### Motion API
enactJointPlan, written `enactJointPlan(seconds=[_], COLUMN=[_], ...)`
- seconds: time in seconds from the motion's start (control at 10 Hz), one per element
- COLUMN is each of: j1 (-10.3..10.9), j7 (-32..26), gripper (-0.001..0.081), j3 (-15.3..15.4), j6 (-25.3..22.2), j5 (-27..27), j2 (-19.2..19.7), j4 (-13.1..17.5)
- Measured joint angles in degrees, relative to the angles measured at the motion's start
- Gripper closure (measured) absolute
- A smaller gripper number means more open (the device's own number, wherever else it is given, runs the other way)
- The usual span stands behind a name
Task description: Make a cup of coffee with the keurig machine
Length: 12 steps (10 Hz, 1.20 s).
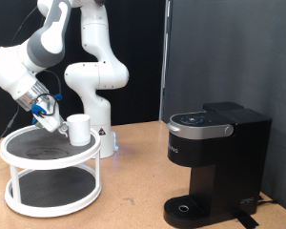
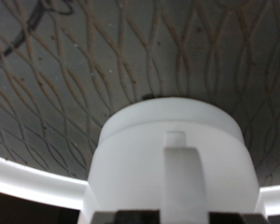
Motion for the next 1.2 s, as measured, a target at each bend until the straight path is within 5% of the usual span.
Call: enactJointPlan(seconds=[0.7,1.0,1.2], j1=[-1.8,-1.7,-1.6], j7=[1.6,4.0,11.4], gripper=[0.0803,0.0804,0.0804], j3=[-0.7,-0.1,3.5], j6=[-17.3,-15.7,-6.7], j5=[-1.8,1.3,8.8], j2=[-5.3,-5.0,-5.7], j4=[6.9,5.8,2.2])
